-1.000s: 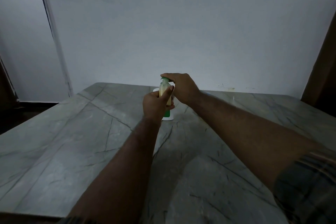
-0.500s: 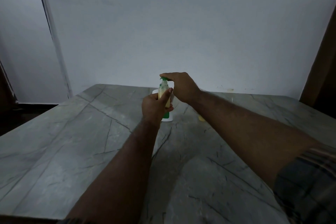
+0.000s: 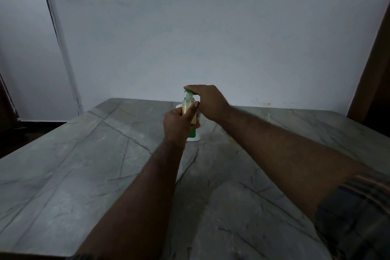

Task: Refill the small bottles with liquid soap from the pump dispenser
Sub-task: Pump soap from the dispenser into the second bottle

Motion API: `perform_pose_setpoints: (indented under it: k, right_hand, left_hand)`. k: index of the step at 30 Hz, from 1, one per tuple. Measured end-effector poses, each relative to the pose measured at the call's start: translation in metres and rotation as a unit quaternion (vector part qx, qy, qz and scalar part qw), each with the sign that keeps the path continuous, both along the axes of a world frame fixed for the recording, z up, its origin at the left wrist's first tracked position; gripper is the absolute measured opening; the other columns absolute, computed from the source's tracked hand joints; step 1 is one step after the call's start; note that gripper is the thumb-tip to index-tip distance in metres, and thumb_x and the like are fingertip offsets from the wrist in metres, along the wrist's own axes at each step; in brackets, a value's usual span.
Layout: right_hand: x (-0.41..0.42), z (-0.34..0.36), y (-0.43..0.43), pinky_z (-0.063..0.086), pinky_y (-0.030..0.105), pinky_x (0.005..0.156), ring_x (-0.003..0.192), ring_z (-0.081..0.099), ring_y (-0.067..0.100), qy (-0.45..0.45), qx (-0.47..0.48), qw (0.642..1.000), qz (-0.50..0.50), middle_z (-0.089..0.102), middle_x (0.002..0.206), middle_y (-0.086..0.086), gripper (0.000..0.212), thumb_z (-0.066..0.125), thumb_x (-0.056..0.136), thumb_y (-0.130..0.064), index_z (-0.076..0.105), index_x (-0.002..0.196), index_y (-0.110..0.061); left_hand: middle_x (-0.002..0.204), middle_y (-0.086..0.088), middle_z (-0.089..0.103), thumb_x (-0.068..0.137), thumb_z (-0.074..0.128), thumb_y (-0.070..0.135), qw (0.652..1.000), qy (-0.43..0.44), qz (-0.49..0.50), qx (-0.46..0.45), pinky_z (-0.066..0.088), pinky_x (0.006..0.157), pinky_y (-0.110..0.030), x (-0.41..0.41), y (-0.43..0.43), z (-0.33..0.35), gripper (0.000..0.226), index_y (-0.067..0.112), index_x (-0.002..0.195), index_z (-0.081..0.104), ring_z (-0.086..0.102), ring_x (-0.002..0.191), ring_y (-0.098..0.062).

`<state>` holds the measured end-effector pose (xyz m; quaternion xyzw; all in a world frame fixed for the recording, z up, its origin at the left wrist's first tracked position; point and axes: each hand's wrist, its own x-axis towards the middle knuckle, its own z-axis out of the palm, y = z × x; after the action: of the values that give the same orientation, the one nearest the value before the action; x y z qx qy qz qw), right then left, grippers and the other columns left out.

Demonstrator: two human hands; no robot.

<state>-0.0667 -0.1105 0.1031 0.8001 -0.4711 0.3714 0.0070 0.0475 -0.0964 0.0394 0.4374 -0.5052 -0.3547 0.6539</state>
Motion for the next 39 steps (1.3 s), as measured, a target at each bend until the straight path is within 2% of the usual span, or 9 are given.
perform_pose_setpoints:
  k: [3, 9, 13, 16, 22, 25, 28, 34, 39]
  right_hand:
    - [0.001, -0.004, 0.001, 0.043, 0.034, 0.108, 0.124, 0.055, 0.019, -0.022, 0.002, 1.0, 0.007, 0.059, 0.135, 0.007, 0.046, 0.055, 0.088, -0.002, 0.055, 0.133, -0.012]
    - [0.0, -0.001, 0.0, 0.043, 0.034, 0.108, 0.123, 0.056, 0.02, -0.008, 0.0, 1.0, 0.008, 0.06, 0.134, 0.008, 0.048, 0.059, 0.085, -0.001, 0.057, 0.132, -0.01]
    - [-0.002, 0.006, -0.001, 0.039, 0.036, 0.111, 0.127, 0.053, 0.02, 0.02, 0.001, 1.0, -0.001, 0.058, 0.137, 0.007, 0.051, 0.059, 0.084, 0.001, 0.055, 0.134, -0.011]
    - [-0.002, 0.007, -0.001, 0.04, 0.036, 0.111, 0.127, 0.053, 0.02, 0.023, -0.006, 1.0, -0.002, 0.058, 0.136, 0.007, 0.054, 0.058, 0.082, 0.005, 0.055, 0.133, -0.01]
    - [-0.002, -0.003, 0.002, 0.042, 0.034, 0.109, 0.125, 0.055, 0.02, 0.004, -0.012, 1.0, 0.005, 0.059, 0.135, 0.008, 0.047, 0.053, 0.088, 0.001, 0.056, 0.133, -0.01]
    - [-0.002, 0.001, 0.002, 0.04, 0.033, 0.11, 0.126, 0.054, 0.02, 0.013, -0.002, 1.0, 0.002, 0.059, 0.136, 0.007, 0.047, 0.055, 0.087, 0.001, 0.056, 0.133, -0.01]
    - [-0.002, 0.007, -0.001, 0.038, 0.036, 0.112, 0.129, 0.051, 0.02, 0.03, 0.006, 1.0, -0.002, 0.057, 0.138, 0.007, 0.054, 0.058, 0.083, 0.004, 0.054, 0.135, -0.01]
    - [-0.002, 0.004, -0.002, 0.042, 0.037, 0.109, 0.125, 0.054, 0.021, 0.013, 0.002, 1.0, -0.004, 0.059, 0.135, 0.007, 0.057, 0.061, 0.079, 0.006, 0.056, 0.133, -0.011]
    - [-0.002, 0.007, 0.003, 0.041, 0.039, 0.111, 0.129, 0.051, 0.022, 0.013, 0.028, 1.0, 0.004, 0.055, 0.139, 0.008, 0.061, 0.061, 0.08, 0.008, 0.052, 0.137, -0.01]
  left_hand:
    - [0.078, -0.003, 0.073, 0.084, 0.075, 0.044, 1.0, -0.002, -0.005, -0.004, 0.061, 0.059, -0.028, 0.001, -0.001, 0.0, 0.027, 0.02, 0.074, 0.068, 0.074, 0.066, -0.011]
    - [0.069, 0.009, 0.067, 0.087, 0.073, 0.042, 1.0, -0.028, 0.01, -0.008, 0.048, 0.046, -0.009, 0.0, -0.001, 0.001, 0.028, 0.015, 0.078, 0.068, 0.066, 0.056, 0.008]
    - [0.084, -0.001, 0.071, 0.086, 0.072, 0.045, 0.999, -0.032, 0.012, 0.004, 0.056, 0.053, -0.016, 0.001, -0.005, -0.001, 0.041, 0.005, 0.096, 0.072, 0.07, 0.059, -0.002]
    - [0.088, 0.0, 0.069, 0.086, 0.071, 0.045, 1.0, -0.027, 0.005, 0.005, 0.054, 0.052, -0.014, 0.0, -0.004, -0.001, 0.047, 0.002, 0.105, 0.071, 0.069, 0.058, 0.002]
    - [0.075, -0.002, 0.068, 0.086, 0.075, 0.037, 1.0, -0.013, -0.003, 0.003, 0.049, 0.045, -0.011, 0.0, -0.003, 0.001, 0.035, 0.004, 0.083, 0.068, 0.067, 0.055, 0.003]
    - [0.072, 0.003, 0.066, 0.087, 0.074, 0.038, 1.0, -0.028, 0.007, 0.005, 0.045, 0.043, -0.007, -0.001, -0.005, -0.001, 0.038, 0.0, 0.091, 0.07, 0.064, 0.053, 0.01]
    - [0.078, 0.002, 0.067, 0.087, 0.072, 0.042, 1.0, -0.026, 0.004, 0.017, 0.046, 0.044, -0.008, 0.0, -0.007, -0.002, 0.047, -0.002, 0.103, 0.07, 0.065, 0.054, 0.009]
    - [0.068, 0.014, 0.061, 0.087, 0.074, 0.037, 0.999, -0.041, 0.005, 0.012, 0.041, 0.041, -0.004, 0.0, -0.006, -0.003, 0.044, -0.004, 0.104, 0.071, 0.06, 0.051, 0.016]
    - [0.073, 0.01, 0.067, 0.087, 0.072, 0.041, 0.999, -0.034, 0.007, 0.019, 0.047, 0.045, -0.009, 0.0, -0.002, -0.003, 0.044, 0.0, 0.103, 0.072, 0.066, 0.057, 0.008]
